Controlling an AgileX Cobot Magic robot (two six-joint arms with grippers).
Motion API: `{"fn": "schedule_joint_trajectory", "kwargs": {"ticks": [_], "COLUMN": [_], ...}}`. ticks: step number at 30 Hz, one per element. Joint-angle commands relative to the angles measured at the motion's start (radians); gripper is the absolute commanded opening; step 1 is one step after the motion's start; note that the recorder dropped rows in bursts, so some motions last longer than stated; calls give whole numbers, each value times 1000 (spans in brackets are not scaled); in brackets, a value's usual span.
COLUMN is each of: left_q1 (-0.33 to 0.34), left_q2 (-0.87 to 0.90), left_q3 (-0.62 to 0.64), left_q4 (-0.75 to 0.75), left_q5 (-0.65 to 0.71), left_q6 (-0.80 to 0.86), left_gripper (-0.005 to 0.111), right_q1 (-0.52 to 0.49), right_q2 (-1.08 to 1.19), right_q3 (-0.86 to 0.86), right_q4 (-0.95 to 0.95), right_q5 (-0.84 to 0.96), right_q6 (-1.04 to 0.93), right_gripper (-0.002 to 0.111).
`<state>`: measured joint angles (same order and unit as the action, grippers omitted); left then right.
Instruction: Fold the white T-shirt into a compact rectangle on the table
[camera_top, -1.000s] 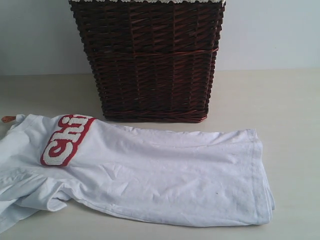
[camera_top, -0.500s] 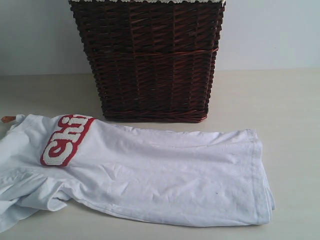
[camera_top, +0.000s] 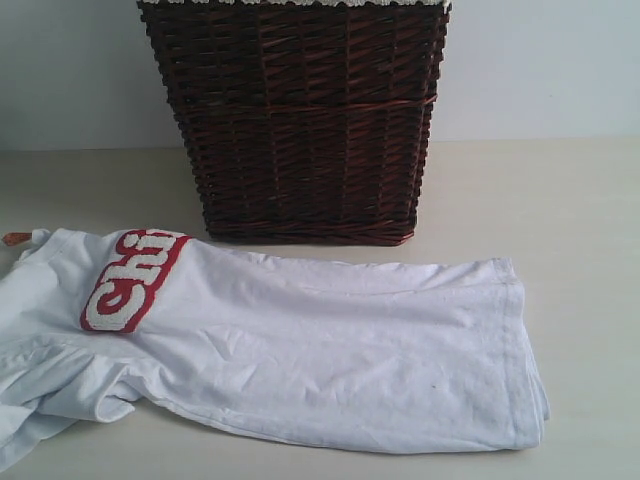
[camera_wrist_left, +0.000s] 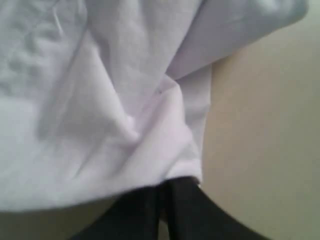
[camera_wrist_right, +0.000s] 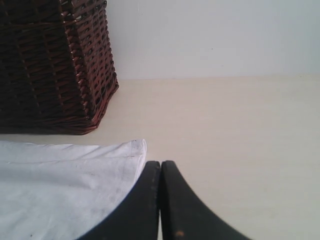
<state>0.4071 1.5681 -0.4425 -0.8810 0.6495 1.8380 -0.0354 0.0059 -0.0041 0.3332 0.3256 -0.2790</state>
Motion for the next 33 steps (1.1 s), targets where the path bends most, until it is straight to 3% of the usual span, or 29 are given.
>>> {"fn": "schedule_joint_trajectory", "kwargs": {"ticks": [1,4,10,14,21,28,33], "left_q1": [3,3,3,3,3,54,91], "left_q2": [3,3,1,1,1,1,3], "left_q3": [0,0,-2,-2,-2,-36,-57], "left_q4": [6,34,-1,-79,-211,-357,-441], "left_q5": [3,66,417,565,572,572,560], "left_q6": [-71,-124,-126,-121,-95,-93,-206], "left_gripper": [0,0,0,0,0,0,0], "right_q1": [1,1,1,1,1,1,1], "right_q2": [-6,-6,-6,-6,-6,-6,-6], "right_q3": [4,4,4,4,4,4,4], "right_q4": [6,6,6,6,6,6,6], "right_q5": [-6,-6,-6,-6,-6,-6,-6], "right_q6": [-6,-6,-6,-6,-6,-6,-6], "right_gripper": [0,0,0,0,0,0,0]}}
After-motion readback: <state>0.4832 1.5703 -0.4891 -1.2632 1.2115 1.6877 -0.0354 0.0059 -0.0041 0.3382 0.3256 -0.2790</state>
